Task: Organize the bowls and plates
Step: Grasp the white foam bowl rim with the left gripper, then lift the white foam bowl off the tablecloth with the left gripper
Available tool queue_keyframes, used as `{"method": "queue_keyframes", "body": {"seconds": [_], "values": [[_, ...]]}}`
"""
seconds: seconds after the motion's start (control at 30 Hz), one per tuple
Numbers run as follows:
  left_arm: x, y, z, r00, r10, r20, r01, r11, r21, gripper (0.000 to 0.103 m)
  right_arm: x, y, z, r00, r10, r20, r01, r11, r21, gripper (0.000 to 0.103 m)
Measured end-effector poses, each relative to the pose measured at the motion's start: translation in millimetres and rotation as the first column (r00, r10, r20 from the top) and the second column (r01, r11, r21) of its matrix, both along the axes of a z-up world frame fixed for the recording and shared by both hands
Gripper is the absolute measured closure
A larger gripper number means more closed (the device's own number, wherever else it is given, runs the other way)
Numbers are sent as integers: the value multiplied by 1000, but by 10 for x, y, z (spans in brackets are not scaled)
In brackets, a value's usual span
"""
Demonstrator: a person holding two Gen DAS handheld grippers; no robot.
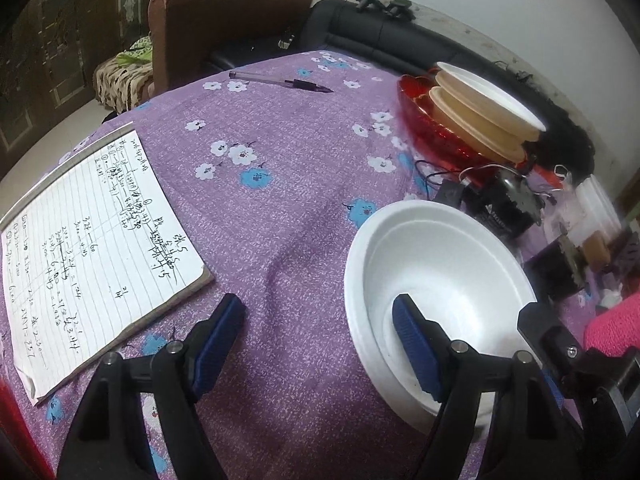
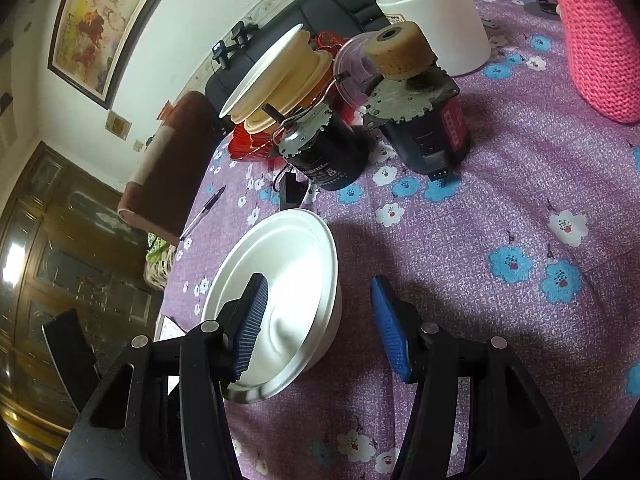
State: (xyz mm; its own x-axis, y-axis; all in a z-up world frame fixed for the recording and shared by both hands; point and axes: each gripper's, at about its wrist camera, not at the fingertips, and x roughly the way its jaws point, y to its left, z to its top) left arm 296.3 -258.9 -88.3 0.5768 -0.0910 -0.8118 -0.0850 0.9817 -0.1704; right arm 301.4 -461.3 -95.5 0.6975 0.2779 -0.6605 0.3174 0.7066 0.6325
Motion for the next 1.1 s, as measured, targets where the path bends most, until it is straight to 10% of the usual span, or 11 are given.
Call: {"method": "queue_keyframes", "body": {"seconds": [0.43,0.5,1.1], "values": [[-42,-89,7,998,-54,22,53,998,18,67,21,36,-66,1000,10,-18,-11,999,-31,89],[-58,-119,29,996,-82,27,82,997,1,89,18,74,-40,1000,20,-14,-20,998,-53,93],[-491,-309,166,975,-219,-49,216,975,-47,89,-668,-124,179,998,-23,-62,18,997,-74,94]]}}
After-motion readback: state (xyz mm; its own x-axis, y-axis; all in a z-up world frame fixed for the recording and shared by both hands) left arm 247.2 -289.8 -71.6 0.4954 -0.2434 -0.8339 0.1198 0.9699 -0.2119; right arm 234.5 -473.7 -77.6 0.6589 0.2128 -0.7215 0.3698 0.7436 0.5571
